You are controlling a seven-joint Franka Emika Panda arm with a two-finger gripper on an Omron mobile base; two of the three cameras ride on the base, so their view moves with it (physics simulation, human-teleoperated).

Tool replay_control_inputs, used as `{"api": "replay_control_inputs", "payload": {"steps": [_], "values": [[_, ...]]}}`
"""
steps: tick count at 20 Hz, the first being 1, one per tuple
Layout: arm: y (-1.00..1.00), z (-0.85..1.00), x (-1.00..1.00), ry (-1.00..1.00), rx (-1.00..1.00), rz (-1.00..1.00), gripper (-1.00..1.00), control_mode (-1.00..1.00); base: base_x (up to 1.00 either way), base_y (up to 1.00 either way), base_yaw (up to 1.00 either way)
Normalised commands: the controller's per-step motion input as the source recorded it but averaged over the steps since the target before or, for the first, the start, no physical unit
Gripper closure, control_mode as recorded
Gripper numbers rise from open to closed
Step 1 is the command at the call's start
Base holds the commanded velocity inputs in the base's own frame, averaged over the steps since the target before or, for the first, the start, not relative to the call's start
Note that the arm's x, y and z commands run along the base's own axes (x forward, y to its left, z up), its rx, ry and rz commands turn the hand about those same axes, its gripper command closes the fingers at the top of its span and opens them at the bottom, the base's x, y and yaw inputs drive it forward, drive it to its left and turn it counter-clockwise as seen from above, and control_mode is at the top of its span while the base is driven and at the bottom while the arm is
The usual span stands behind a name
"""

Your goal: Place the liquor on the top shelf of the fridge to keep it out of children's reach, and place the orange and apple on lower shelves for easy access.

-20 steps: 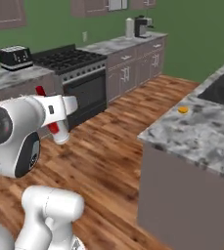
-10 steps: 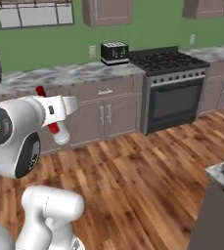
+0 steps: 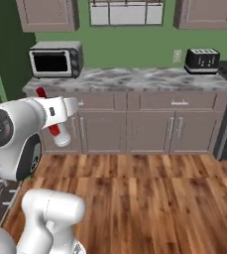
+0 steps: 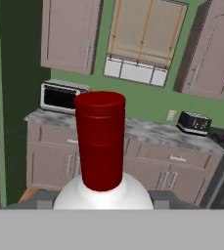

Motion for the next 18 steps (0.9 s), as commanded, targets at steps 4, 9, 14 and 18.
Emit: {"api": "replay_control_inputs", "payload": {"steps": [4,9,14,18], "values": [[0.00,0.00,0.00,0.00,0.00,0.00,1.00,1.00,0.39,0.00,0.58],[0.00,0.00,0.00,0.00,0.00,0.00,1.00,1.00,0.35,0.00,0.58],[0.00,0.00,0.00,0.00,0.00,0.00,1.00,1.00,0.17,0.00,0.60],[0.00,0.00,0.00,0.00,0.00,0.00,1.00,1.00,-0.05,0.03,0.64]]}}
